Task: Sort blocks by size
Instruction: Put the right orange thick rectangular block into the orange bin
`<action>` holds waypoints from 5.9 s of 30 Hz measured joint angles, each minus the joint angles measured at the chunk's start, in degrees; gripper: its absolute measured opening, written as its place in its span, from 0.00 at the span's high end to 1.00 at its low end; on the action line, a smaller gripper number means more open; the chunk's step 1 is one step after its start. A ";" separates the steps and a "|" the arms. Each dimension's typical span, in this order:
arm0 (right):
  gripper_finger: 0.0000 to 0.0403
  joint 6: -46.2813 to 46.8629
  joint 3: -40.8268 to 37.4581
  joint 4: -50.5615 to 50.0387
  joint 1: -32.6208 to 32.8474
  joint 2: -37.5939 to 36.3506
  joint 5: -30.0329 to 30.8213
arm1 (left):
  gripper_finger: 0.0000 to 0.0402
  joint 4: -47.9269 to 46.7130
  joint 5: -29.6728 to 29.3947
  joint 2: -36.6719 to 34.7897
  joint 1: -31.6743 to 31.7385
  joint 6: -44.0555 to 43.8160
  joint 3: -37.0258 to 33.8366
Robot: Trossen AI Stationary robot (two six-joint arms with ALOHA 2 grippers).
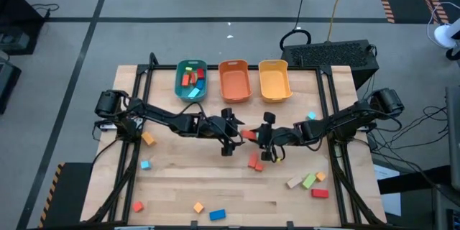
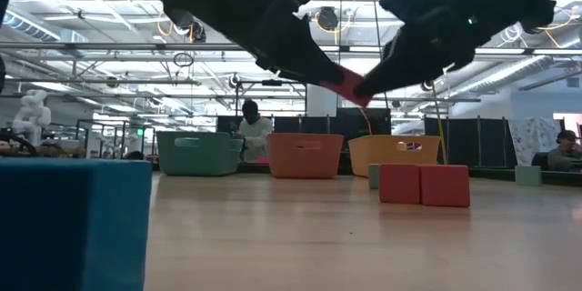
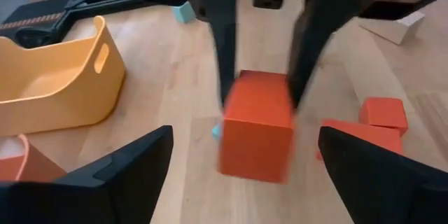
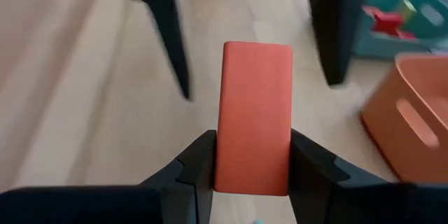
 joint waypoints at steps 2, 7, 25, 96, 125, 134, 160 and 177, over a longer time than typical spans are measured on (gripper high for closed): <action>0.69 -1.13 0.00 1.58 0.04 0.00 -1.16 | 0.14 0.49 0.02 0.00 0.00 0.35 0.00; 0.69 -1.37 0.00 1.76 0.13 0.00 -1.06 | 0.20 2.04 2.65 0.00 0.00 1.18 -0.02; 0.67 -0.92 0.00 4.02 0.14 0.00 -2.49 | 0.66 1.25 6.19 -0.03 0.57 0.94 -0.02; 0.48 26.02 0.02 -38.08 -1.93 -2.14 17.13 | 0.66 -6.35 -4.69 -3.77 22.77 -18.16 -0.02; 0.48 21.30 0.71 -30.14 -6.43 -2.12 3.47 | 0.66 -23.94 3.11 -3.04 27.43 -26.46 9.18; 0.48 27.15 0.70 -39.23 -6.43 -2.12 3.67 | 0.66 -24.19 3.65 -3.04 30.49 -22.97 9.17; 0.48 32.89 1.30 -44.74 -6.41 -2.12 3.78 | 0.66 -21.46 13.89 2.98 37.94 -24.53 11.97; 0.48 29.32 1.75 -45.04 -6.52 -2.12 6.44 | 0.66 -27.51 13.85 11.28 38.05 -22.40 20.74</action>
